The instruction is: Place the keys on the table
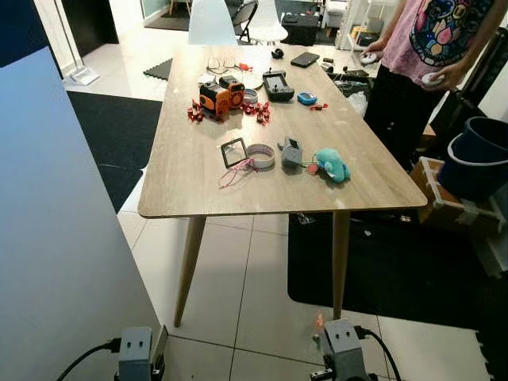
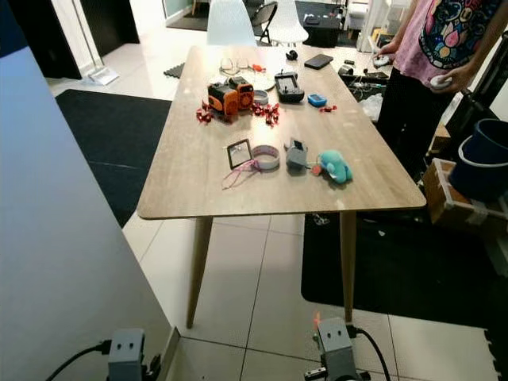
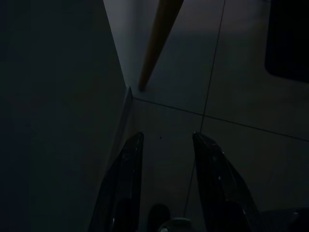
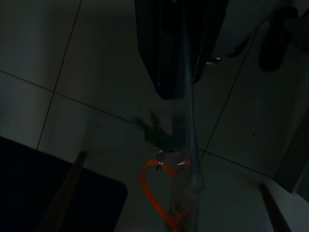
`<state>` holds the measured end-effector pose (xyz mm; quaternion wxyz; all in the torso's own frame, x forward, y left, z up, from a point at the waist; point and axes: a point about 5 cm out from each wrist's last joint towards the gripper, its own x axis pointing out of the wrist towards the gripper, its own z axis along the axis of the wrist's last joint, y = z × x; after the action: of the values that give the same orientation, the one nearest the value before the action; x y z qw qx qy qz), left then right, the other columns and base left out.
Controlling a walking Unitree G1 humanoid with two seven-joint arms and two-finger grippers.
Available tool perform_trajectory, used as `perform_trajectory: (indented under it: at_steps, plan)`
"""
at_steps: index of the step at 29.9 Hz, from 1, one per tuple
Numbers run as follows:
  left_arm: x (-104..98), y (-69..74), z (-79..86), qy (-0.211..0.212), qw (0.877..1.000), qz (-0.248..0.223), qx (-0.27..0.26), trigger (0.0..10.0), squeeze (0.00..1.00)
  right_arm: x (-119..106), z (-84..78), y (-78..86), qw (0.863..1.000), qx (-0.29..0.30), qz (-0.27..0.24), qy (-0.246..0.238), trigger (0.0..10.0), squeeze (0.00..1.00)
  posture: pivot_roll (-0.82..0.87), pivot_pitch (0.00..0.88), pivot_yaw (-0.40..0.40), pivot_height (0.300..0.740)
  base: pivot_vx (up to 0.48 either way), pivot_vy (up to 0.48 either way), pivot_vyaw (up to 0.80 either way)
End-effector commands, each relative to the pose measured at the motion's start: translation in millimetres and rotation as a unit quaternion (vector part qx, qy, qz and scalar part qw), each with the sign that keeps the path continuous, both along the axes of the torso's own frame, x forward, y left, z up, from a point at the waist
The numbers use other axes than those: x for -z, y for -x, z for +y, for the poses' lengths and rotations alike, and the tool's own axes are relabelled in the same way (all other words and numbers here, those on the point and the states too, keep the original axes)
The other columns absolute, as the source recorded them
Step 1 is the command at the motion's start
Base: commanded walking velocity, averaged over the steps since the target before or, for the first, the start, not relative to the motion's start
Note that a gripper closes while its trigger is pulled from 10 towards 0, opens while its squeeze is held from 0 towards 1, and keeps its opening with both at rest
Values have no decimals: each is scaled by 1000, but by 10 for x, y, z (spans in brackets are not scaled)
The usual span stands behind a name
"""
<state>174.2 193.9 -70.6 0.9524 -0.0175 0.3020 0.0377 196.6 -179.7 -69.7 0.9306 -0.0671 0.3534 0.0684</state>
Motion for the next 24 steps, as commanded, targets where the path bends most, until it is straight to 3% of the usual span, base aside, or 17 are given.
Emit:
perform_trajectory:
  at_steps: [1, 14, 24]
  plan:
    - [25, 43, -44, 4, 1000, 6, 4, 10000, 0, 36, -2, 59, 1000, 2, 13, 0, 10000, 0, 42, 90, -29, 740, 0, -292, 0]
    - [35, 50, -36, 4, 1000, 13, 1, 10000, 0, 37, -2, 60, 1000, 2, 13, 1, 10000, 0, 42, 91, -28, 740, 0, -343, 0]
    - [45, 58, -18, 6, 1000, 19, -7, 10000, 0, 37, 0, 60, 1000, 2, 13, 1, 10000, 0, 42, 92, -28, 740, 0, 0, 0]
